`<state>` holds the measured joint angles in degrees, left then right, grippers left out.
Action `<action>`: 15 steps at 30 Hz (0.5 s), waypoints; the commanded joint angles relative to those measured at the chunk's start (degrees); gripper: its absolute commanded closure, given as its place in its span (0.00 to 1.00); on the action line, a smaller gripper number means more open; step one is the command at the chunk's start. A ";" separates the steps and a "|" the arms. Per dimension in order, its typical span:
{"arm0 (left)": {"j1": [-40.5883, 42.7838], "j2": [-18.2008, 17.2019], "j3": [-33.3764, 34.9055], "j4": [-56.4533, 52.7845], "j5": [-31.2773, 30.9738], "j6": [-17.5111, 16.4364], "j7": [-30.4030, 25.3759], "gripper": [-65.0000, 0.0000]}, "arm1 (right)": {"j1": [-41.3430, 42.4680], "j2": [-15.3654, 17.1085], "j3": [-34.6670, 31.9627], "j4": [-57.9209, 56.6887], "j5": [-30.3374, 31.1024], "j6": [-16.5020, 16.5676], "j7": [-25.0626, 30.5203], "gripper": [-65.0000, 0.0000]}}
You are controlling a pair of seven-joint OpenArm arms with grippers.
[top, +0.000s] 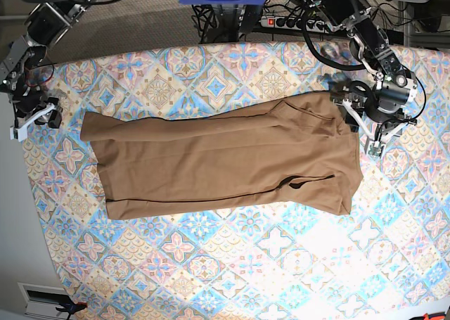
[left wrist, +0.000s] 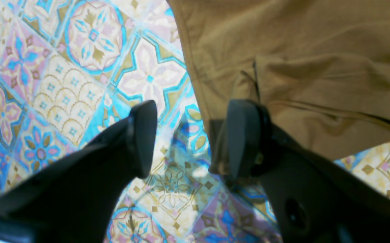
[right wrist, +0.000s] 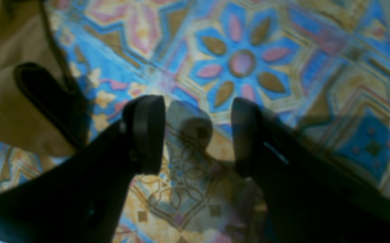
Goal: Layout the t-shirt on the table in an organized manner, then fold the t-shirt properly
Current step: 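Release the hem and raise the right gripper away from the shirt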
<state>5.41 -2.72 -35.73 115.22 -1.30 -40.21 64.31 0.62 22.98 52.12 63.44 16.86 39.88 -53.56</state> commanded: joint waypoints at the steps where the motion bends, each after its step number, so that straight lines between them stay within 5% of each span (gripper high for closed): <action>1: -0.53 -0.31 0.08 0.96 -0.33 0.21 -0.71 0.50 | 0.30 1.06 -0.03 0.96 0.06 0.12 -0.64 0.53; 4: -0.53 -0.31 -0.10 0.96 -0.33 0.21 -0.71 0.50 | -0.14 0.71 -0.12 3.59 -0.12 0.12 -0.99 0.53; 11: -0.44 -0.22 0.08 0.96 -0.33 0.21 -0.62 0.50 | -5.94 -7.11 -0.12 16.52 -0.03 0.12 -1.16 0.53; 15: -0.44 -0.14 0.16 0.96 -0.24 0.21 -0.62 0.50 | -5.77 -7.82 -0.12 23.11 0.24 0.12 -6.35 0.53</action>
<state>5.45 -2.57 -35.64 115.22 -1.32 -40.29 64.64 -5.91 13.69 51.64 85.45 16.12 39.86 -61.43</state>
